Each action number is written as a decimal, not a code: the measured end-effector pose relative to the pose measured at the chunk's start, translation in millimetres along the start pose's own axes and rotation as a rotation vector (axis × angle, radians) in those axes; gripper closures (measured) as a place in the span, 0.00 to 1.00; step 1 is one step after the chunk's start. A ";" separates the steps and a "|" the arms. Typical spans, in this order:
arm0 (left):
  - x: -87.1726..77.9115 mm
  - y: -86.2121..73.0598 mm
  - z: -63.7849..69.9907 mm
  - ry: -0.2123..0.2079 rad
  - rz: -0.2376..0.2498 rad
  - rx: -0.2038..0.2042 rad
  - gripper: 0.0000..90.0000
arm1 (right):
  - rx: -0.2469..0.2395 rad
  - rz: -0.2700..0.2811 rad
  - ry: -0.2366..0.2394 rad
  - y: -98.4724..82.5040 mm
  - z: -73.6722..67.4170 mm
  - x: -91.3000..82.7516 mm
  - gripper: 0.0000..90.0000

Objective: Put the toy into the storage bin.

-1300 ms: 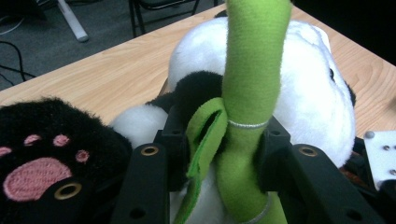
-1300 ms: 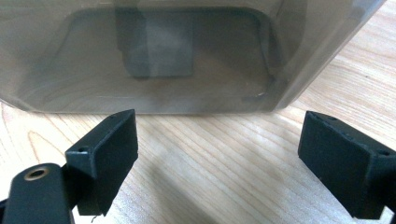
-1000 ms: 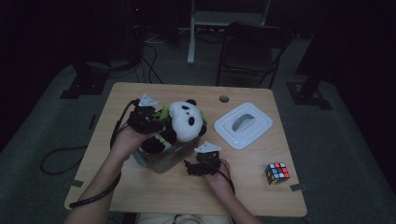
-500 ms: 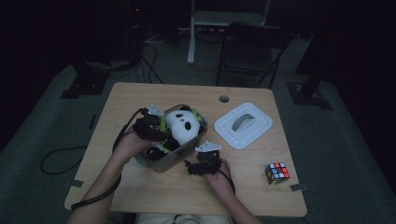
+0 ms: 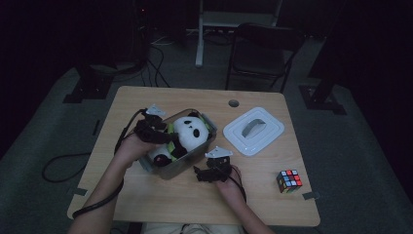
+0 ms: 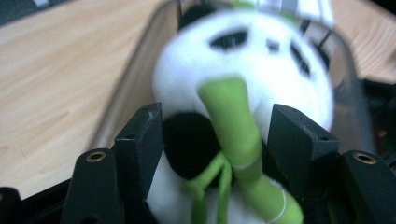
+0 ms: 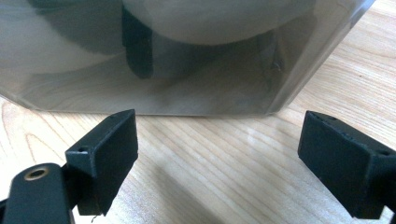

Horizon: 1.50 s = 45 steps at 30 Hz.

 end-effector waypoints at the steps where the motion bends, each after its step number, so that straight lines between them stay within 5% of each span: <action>1: -2.5 1.5 -3.4 0.010 0.005 0.002 0.41 | -0.002 0.002 0.000 0.4 0.5 -0.1 0.13; 9: -16.3 12.0 -25.2 -0.008 0.051 -0.019 0.37 | -0.003 0.003 0.003 0.4 2.3 -0.2 0.13; 15: -27.2 15.2 -49.4 0.072 0.069 -0.030 0.37 | -0.002 -0.007 0.010 -1.4 1.4 1.5 0.13; 23: -13.5 -10.3 -83.9 0.109 0.035 -0.096 0.37 | 0.003 -0.002 0.014 0.1 2.8 -0.2 0.13; 34: 16.9 -45.4 -119.1 0.137 0.040 -0.171 0.00 | 0.003 -0.002 0.018 0.2 3.7 0.5 0.13; 39: 31.6 -63.8 -136.3 0.176 0.049 -0.227 0.00 | 0.008 -0.001 0.020 -0.1 4.3 0.2 0.13; 43: 43.4 -75.9 -139.8 0.139 0.068 -0.262 0.01 | 0.011 -0.001 0.018 -0.3 4.9 0.1 0.13; 45: 49.9 -84.1 -141.5 0.172 0.023 -0.232 0.01 | 0.013 -0.001 0.019 -0.3 5.3 0.2 0.13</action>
Point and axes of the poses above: each handheld gripper's, and its own axes: x roughly forward along the jaws, y roughly out of its top, z roughly to its right, the point moved 7 cm from there along x, roughly forward along the jaws, and after that the axes turned 7 degrees about x, right-handed, at the moved point
